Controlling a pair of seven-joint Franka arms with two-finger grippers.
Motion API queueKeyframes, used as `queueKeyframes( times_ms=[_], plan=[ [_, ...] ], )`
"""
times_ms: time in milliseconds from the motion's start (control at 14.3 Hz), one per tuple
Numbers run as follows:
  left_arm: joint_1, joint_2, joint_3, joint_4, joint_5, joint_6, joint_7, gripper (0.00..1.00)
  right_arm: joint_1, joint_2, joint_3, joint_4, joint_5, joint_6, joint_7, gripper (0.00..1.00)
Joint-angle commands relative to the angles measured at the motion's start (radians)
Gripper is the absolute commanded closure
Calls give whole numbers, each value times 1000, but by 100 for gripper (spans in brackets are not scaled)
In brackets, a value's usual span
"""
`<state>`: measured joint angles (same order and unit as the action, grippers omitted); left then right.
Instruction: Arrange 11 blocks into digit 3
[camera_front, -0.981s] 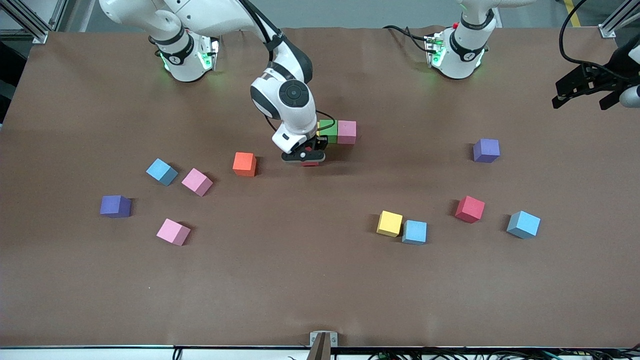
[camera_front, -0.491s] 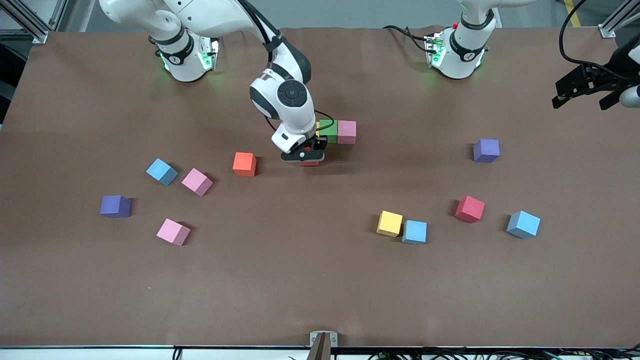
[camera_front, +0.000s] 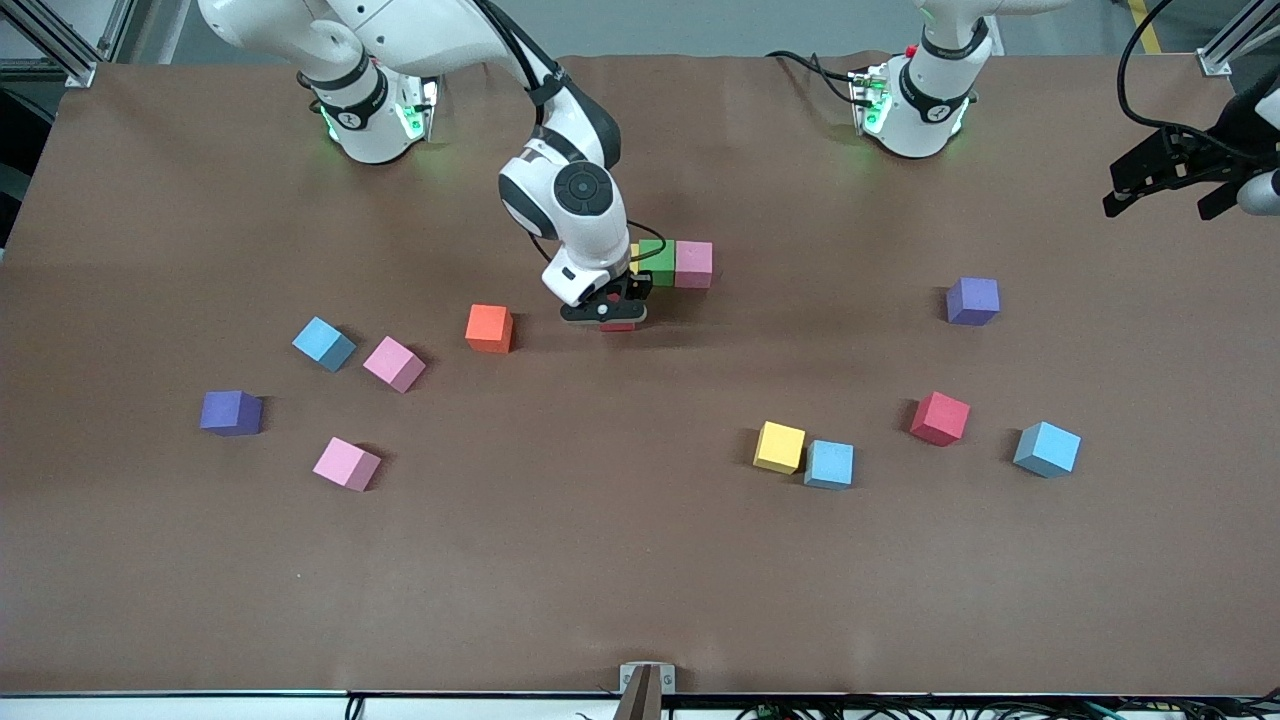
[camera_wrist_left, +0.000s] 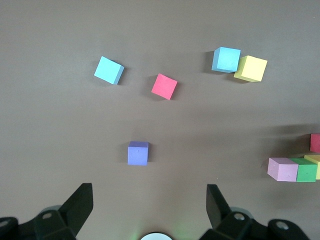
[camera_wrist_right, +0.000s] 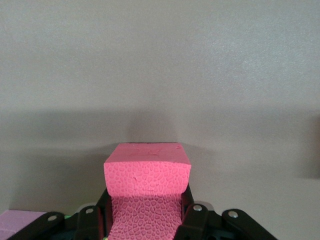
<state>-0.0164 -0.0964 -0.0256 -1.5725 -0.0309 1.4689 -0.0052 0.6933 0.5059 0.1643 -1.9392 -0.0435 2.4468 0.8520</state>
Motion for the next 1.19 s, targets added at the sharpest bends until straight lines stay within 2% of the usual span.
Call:
queueKeyframes(
  times_ms=[0, 1121],
  plan=[
    [-4, 6, -4, 6, -12, 2, 8, 0, -5, -10, 6, -23, -10, 14, 2, 60],
    [3, 9, -5, 9, -15, 2, 11, 0, 5, 11, 6, -3, 1, 14, 2, 59]
  ],
)
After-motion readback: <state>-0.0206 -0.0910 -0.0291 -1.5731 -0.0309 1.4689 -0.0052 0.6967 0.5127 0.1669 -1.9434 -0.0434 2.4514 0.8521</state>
